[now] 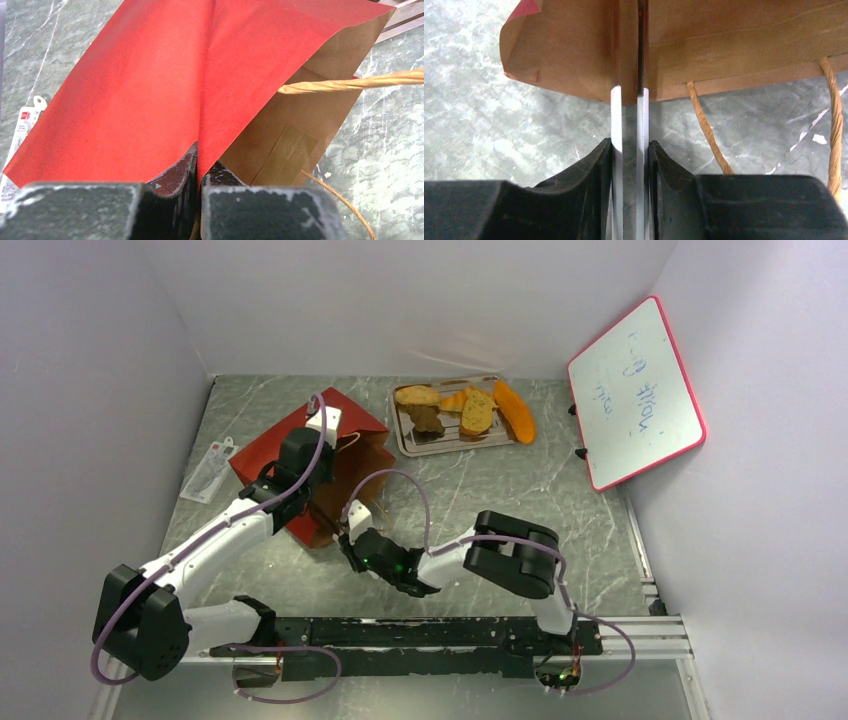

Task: Take the fake bread out of the paper bag
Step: Pick up the clamp from the paper bag, then take out the fake bread from the paper bag.

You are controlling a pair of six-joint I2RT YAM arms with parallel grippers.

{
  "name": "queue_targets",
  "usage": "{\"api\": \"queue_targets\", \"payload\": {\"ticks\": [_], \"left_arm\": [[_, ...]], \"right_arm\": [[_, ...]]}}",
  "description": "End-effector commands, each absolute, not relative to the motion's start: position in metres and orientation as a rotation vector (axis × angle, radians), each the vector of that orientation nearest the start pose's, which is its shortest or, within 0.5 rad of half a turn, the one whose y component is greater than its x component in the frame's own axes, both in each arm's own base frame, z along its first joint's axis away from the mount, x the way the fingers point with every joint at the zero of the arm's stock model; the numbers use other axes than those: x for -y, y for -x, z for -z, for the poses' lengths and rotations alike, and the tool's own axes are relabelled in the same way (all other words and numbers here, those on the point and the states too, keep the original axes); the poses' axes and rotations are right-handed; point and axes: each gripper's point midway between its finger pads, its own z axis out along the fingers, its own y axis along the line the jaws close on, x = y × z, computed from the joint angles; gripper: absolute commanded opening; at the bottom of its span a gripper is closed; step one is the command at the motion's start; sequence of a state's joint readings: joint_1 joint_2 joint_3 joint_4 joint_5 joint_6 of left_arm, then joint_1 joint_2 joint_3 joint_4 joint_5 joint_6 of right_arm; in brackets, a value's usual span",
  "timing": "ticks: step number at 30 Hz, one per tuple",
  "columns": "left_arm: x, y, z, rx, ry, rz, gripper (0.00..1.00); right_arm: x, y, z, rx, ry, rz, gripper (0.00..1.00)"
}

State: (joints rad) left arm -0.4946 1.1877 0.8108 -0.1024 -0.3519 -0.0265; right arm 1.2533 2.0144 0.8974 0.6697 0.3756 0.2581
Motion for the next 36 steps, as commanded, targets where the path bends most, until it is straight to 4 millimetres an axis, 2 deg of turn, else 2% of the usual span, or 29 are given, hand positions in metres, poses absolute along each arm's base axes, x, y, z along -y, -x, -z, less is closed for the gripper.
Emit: {"api": "queue_targets", "payload": {"ticks": [1, 6, 9, 16, 20, 25, 31, 36], "left_arm": [[0.12, -0.348, -0.191, -1.974, -0.231, -0.022, 0.07], [0.115, -0.348, -0.199, -1.955, -0.229, -0.043, 0.07], [0.115, -0.348, -0.202, -1.945, -0.229, -0.042, 0.07], [0.114, -0.347, -0.208, -1.931, -0.239, -0.042, 0.07], [0.115, -0.347, -0.21, -1.926, -0.245, -0.04, 0.07], [0.115, -0.347, -0.212, -1.919, -0.246, -0.038, 0.07], [0.114, -0.348, -0.211, -1.924, -0.251, -0.047, 0.07], [0.116, -0.348, -0.211, -1.922, -0.252, -0.04, 0.07]], "right_arm": [[-0.436, -0.186, -0.007, -1.998, 0.82, -0.565, 0.29], [-0.439, -0.184, -0.049, -2.022, 0.753, -0.629, 0.28], [-0.439, -0.186, -0.065, -2.066, 0.683, -0.682, 0.27], [-0.422, -0.215, -0.093, -2.184, 0.41, -0.947, 0.24], [-0.419, -0.227, -0.102, -2.236, 0.288, -1.073, 0.24], [-0.424, -0.233, -0.111, -2.282, 0.178, -1.223, 0.25], [-0.429, -0.224, -0.112, -2.354, -0.01, -1.496, 0.3], [-0.429, -0.221, -0.108, -2.395, -0.102, -1.569, 0.37]]}}
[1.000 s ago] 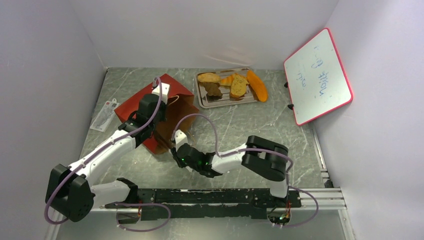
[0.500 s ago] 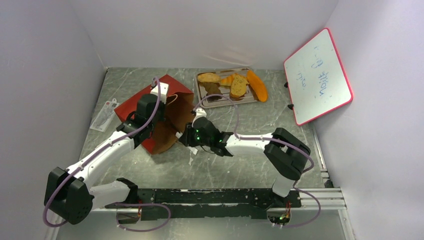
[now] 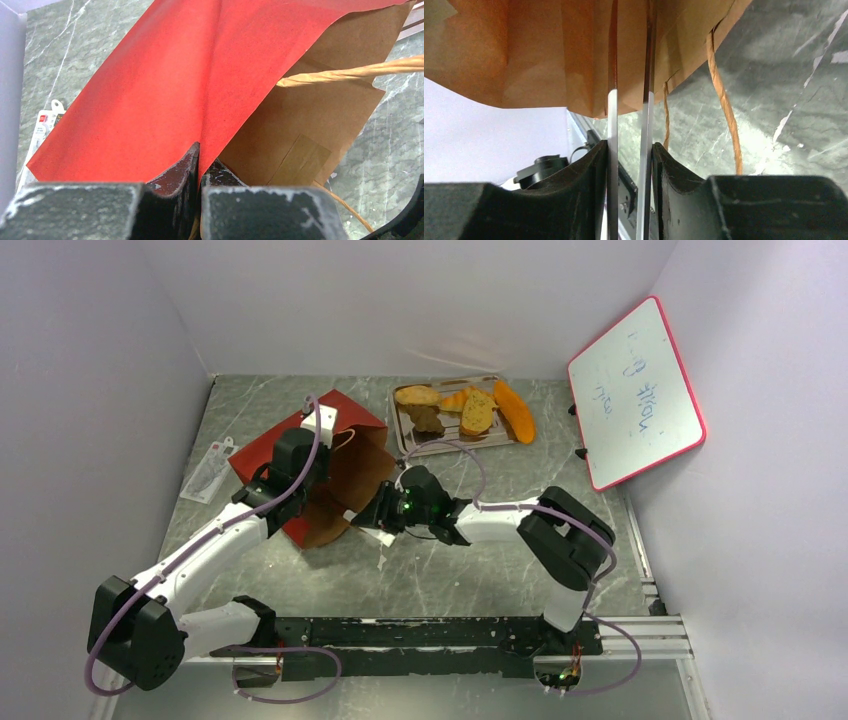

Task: Take the fake bread out of the paper bag
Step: Take out the fake bread from the paper bag.

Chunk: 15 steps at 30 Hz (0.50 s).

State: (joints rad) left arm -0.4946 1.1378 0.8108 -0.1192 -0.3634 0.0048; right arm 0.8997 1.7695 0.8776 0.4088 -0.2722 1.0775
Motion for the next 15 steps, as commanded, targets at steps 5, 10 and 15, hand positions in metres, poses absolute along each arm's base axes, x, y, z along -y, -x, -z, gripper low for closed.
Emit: {"api": "queue_targets", "payload": {"ticks": [5, 10, 15], "left_arm": [[0.116, -0.349, -0.212, -1.922, -0.25, -0.037, 0.07], [0.118, -0.348, -0.207, -1.929, -0.252, -0.024, 0.07], [0.122, -0.346, -0.205, -1.938, -0.256, 0.005, 0.07]], "right_arm": [[-0.432, -0.218, -0.102, -2.434, -0.204, -1.63, 0.42], [-0.435, -0.223, -0.104, -2.428, -0.284, -1.653, 0.44], [-0.443, -0.231, -0.105, -2.431, -0.345, -1.664, 0.45]]}}
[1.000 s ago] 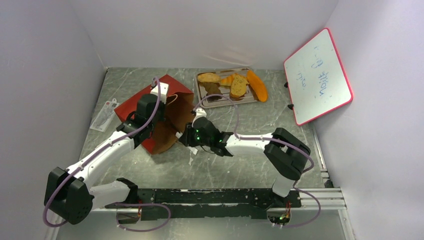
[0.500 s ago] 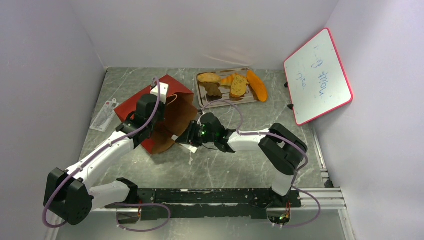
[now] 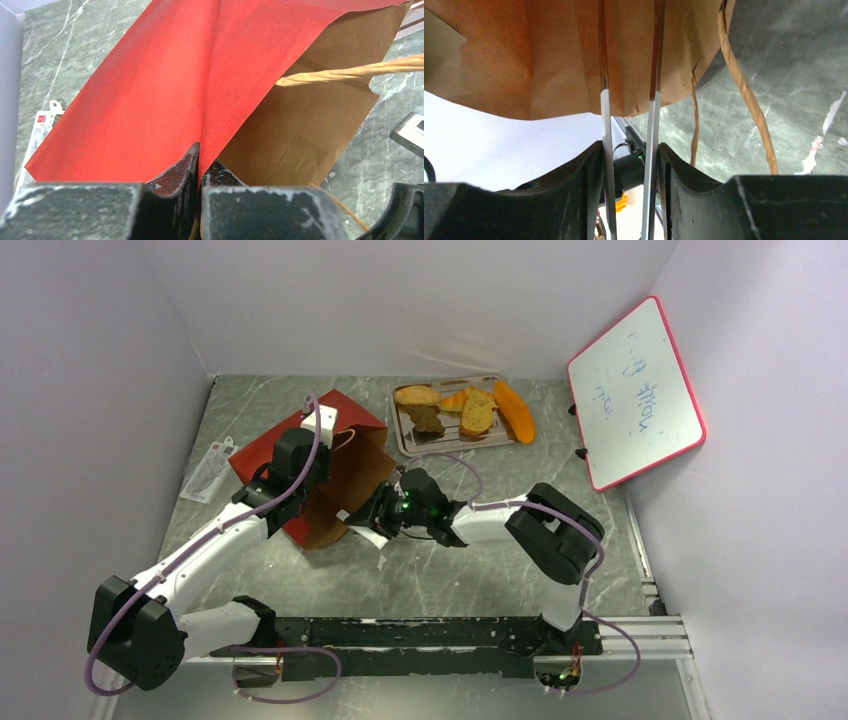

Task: Take the fake bread out of the paper bag
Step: Take out the fake bread from the paper bag.

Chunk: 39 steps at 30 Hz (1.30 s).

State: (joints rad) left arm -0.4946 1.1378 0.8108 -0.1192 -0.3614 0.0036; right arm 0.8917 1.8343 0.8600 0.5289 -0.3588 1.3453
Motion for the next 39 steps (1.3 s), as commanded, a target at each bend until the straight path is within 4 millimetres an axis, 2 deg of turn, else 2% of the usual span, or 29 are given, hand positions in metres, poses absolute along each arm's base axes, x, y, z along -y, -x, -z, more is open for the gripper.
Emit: {"api": "queue_targets", "payload": {"ticks": [1, 9, 14, 18, 20, 21, 29, 31, 33, 35, 39], "left_arm": [[0.123, -0.346, -0.204, -1.941, -0.254, 0.011, 0.07], [0.125, -0.339, -0.196, -1.966, -0.245, 0.046, 0.07], [0.125, -0.337, -0.199, -1.965, -0.244, 0.052, 0.07], [0.126, -0.336, -0.199, -1.969, -0.243, 0.065, 0.07], [0.127, -0.335, -0.198, -1.974, -0.246, 0.073, 0.07], [0.128, -0.335, -0.198, -1.975, -0.246, 0.077, 0.07], [0.129, -0.334, -0.198, -1.974, -0.242, 0.082, 0.07], [0.127, -0.334, -0.198, -1.973, -0.236, 0.075, 0.07], [0.125, -0.335, -0.198, -1.976, -0.23, 0.06, 0.07], [0.121, -0.335, -0.196, -1.983, -0.211, 0.037, 0.07], [0.113, -0.339, -0.189, -2.016, -0.163, -0.021, 0.07]], "right_arm": [[-0.444, -0.232, -0.103, -2.435, -0.365, -1.667, 0.45], [-0.456, -0.243, -0.099, -2.418, -0.462, -1.724, 0.45], [-0.464, -0.248, -0.096, -2.413, -0.488, -1.728, 0.45], [-0.47, -0.252, -0.094, -2.404, -0.492, -1.724, 0.45], [-0.477, -0.257, -0.101, -2.376, -0.477, -1.746, 0.45], [-0.479, -0.257, -0.094, -2.38, -0.477, -1.74, 0.45], [-0.489, -0.265, -0.089, -2.349, -0.42, -1.733, 0.44], [-0.491, -0.266, -0.089, -2.341, -0.408, -1.744, 0.4], [-0.491, -0.266, -0.092, -2.325, -0.391, -1.752, 0.28], [-0.488, -0.265, -0.096, -2.31, -0.371, -1.747, 0.22], [-0.478, -0.265, -0.114, -2.269, -0.318, -1.72, 0.12]]}}
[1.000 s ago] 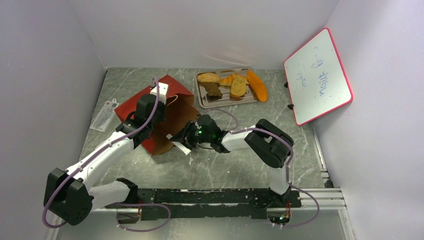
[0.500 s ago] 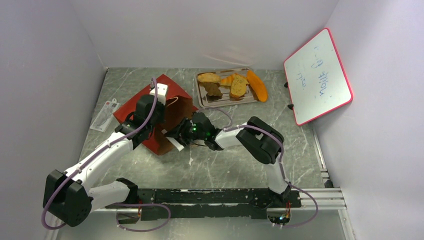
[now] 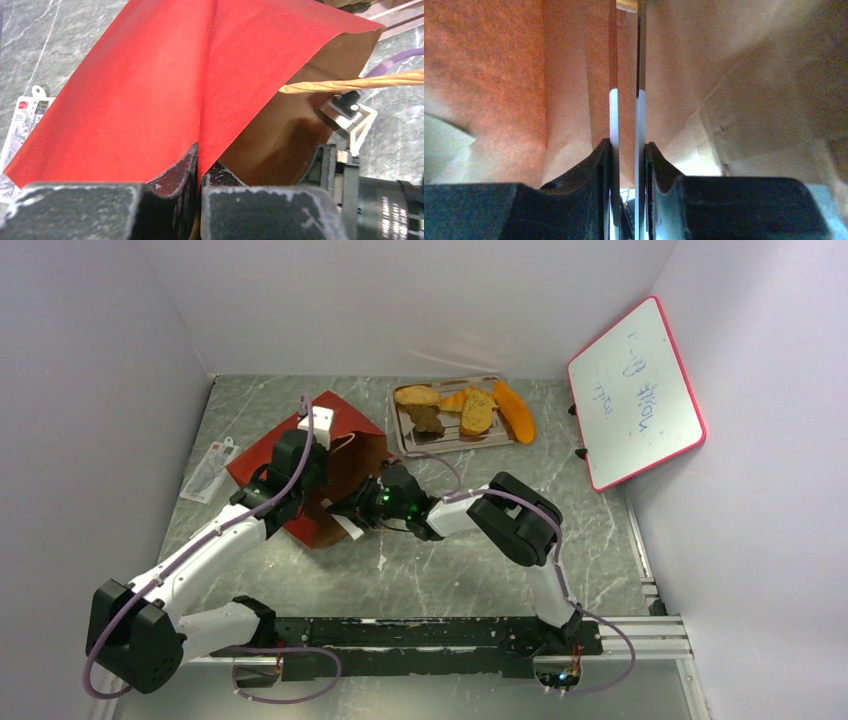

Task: Take the fake bread out of the paper bag
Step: Take out the fake bread from the paper bag, then place the fake bread in the container.

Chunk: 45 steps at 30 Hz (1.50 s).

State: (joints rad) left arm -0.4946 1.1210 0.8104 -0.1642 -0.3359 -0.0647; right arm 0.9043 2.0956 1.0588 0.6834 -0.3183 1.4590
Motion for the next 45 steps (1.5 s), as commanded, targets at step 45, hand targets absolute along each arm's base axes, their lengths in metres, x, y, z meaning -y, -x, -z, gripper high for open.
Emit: {"api": "queue_targets", "payload": {"ticks": [45], "left_arm": [[0.082, -0.404, -0.193, -2.081, 0.006, -0.236, 0.07]], "right_arm": [[-0.229, -0.334, -0.222, -1.902, -0.458, -1.178, 0.09]]}}
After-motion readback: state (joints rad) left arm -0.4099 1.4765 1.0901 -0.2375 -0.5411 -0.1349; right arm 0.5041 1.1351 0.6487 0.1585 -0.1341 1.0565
